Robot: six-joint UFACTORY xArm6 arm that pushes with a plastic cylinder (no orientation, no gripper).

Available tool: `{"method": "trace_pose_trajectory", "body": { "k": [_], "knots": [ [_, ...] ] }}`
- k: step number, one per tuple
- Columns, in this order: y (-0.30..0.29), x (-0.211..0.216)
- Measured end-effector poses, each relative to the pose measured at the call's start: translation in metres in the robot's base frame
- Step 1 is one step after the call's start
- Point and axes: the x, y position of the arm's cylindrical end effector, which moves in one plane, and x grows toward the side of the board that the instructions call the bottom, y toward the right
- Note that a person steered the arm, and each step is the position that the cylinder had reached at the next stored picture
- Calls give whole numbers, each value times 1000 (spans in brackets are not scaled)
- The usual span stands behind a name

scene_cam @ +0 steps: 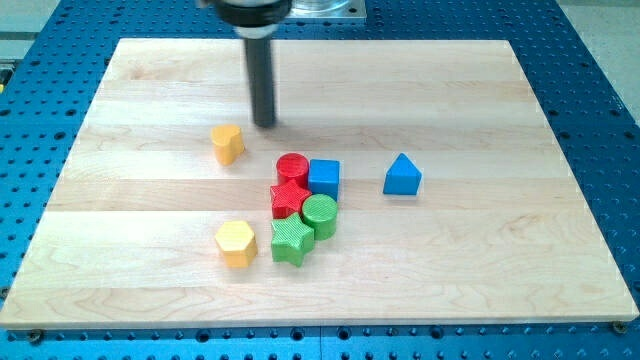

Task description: Adjust the yellow heart to the top left side of the red star

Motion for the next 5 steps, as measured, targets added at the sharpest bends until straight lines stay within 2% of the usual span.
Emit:
{"method": "trace_pose_trajectory", "body": {
  "k": [1, 2, 3, 4, 5],
  "knots": [
    [-12, 59],
    [32, 88],
    [18, 79],
    [-65, 105],
    [-68, 186]
  ]
}}
